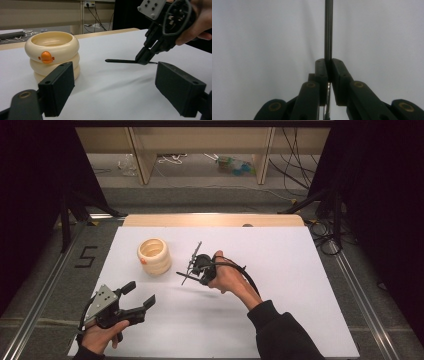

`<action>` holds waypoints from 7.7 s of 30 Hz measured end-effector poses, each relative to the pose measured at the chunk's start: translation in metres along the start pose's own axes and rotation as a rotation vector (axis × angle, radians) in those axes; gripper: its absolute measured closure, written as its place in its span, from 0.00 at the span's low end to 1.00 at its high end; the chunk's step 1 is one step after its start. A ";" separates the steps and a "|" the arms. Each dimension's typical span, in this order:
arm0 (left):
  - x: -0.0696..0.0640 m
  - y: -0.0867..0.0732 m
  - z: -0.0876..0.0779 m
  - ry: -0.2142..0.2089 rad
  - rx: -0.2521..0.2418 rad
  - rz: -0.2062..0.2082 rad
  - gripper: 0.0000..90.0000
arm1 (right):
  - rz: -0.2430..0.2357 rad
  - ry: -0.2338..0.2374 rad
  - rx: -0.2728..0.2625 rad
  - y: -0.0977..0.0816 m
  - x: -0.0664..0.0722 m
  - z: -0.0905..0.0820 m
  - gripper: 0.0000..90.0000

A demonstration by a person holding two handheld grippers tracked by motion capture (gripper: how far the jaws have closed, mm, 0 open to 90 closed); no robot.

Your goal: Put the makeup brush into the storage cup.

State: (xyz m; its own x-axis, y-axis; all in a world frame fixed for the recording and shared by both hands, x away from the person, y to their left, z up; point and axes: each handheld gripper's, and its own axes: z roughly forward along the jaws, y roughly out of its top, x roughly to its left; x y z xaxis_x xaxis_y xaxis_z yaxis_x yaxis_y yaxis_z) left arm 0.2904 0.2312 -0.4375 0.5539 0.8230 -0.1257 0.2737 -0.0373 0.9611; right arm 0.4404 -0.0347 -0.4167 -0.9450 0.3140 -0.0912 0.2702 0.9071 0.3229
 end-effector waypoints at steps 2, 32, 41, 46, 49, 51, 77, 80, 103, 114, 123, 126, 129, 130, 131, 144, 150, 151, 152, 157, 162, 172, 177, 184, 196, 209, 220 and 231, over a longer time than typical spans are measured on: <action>0.000 0.000 0.001 -0.003 0.001 0.006 0.17 | -0.012 0.002 -0.011 -0.004 0.005 -0.003 0.93; 0.000 -0.004 0.003 -0.021 0.043 0.008 0.17 | -0.070 0.008 -0.130 -0.050 0.032 -0.037 0.93; -0.010 -0.002 0.007 -0.078 0.040 0.067 0.17 | -0.108 0.008 -0.132 -0.051 0.041 -0.041 0.93; -0.017 -0.001 0.009 -0.083 0.057 0.114 0.17 | -0.117 0.010 -0.138 -0.053 0.044 -0.039 0.93; -0.016 0.001 0.009 -0.090 0.046 0.100 0.17 | -0.115 0.015 -0.130 -0.056 0.044 -0.040 0.93; -0.017 0.003 0.010 -0.095 0.041 0.103 0.17 | -0.128 0.013 -0.131 -0.057 0.043 -0.040 0.93; -0.049 0.010 0.040 -0.240 0.189 0.169 0.18 | -0.246 0.013 -0.120 -0.051 0.066 -0.041 0.93; -0.051 0.010 0.042 -0.248 0.207 0.184 0.18 | -0.243 0.013 -0.104 -0.049 0.070 -0.042 0.93; -0.061 0.006 0.054 -0.316 0.353 0.268 0.29 | -0.354 0.024 -0.111 -0.042 0.083 -0.035 0.93; -0.065 0.004 0.056 -0.341 0.382 0.302 0.37 | -0.405 0.012 -0.093 -0.038 0.087 -0.032 0.93; -0.067 0.007 0.057 -0.354 0.420 0.363 0.49 | -0.424 0.007 -0.094 -0.036 0.088 -0.032 0.93; -0.066 0.008 0.057 -0.372 0.439 0.364 0.53 | -0.424 0.012 -0.092 -0.036 0.089 -0.033 0.93; -0.066 0.008 0.058 -0.374 0.449 0.359 0.56 | -0.439 0.004 -0.098 -0.035 0.089 -0.033 0.93; -0.066 0.008 0.058 -0.375 0.455 0.351 0.57 | -0.442 0.002 -0.095 -0.035 0.090 -0.033 0.93; -0.067 0.008 0.058 -0.383 0.461 0.338 0.58 | -0.449 0.000 -0.091 -0.035 0.090 -0.033 0.93; -0.068 0.008 0.063 -0.417 0.508 0.323 0.65 | -0.497 0.005 -0.082 -0.033 0.094 -0.031 0.93; -0.068 0.009 0.066 -0.422 0.529 0.351 0.68 | -0.488 0.019 -0.079 -0.033 0.097 -0.031 0.93; -0.069 0.008 0.066 -0.426 0.528 0.346 0.68 | -0.484 0.018 -0.076 -0.033 0.097 -0.030 0.93; -0.069 0.008 0.066 -0.424 0.523 0.341 0.69 | -0.485 0.018 -0.076 -0.033 0.097 -0.030 0.93; -0.070 0.008 0.066 -0.422 0.519 0.336 0.72 | -0.485 0.018 -0.077 -0.032 0.098 -0.031 0.93; -0.072 0.006 0.067 -0.434 0.524 0.339 0.75 | -0.495 0.018 -0.079 -0.032 0.099 -0.031 0.93; -0.069 0.008 0.067 -0.432 0.547 0.372 0.81 | -0.499 0.017 -0.071 -0.031 0.102 -0.030 0.93; -0.071 0.006 0.066 -0.440 0.536 0.345 0.82 | -0.524 0.011 -0.070 -0.030 0.101 -0.029 0.93; -0.070 0.007 0.066 -0.449 0.545 0.353 0.82 | -0.519 0.016 -0.073 -0.029 0.103 -0.028 0.93; -0.068 0.005 0.067 -0.464 0.553 0.341 0.83 | -0.531 0.028 -0.075 -0.029 0.104 -0.028 0.93; -0.067 0.005 0.067 -0.468 0.565 0.358 0.87 | -0.506 0.019 -0.044 -0.030 0.107 -0.030 0.93; -0.069 0.003 0.066 -0.487 0.569 0.351 0.88 | -0.554 0.027 -0.076 -0.029 0.105 -0.029 0.93; -0.069 0.004 0.066 -0.503 0.561 0.372 0.92 | -0.594 0.021 -0.079 -0.030 0.104 -0.030 0.92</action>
State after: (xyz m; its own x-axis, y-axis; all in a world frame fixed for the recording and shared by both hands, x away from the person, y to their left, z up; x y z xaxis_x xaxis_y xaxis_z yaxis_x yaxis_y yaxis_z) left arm 0.3050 0.1371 -0.4413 0.9334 0.3555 -0.0476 0.2810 -0.6422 0.7132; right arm 0.3285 -0.0372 -0.4074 -0.9338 -0.2464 -0.2594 -0.3190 0.9017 0.2919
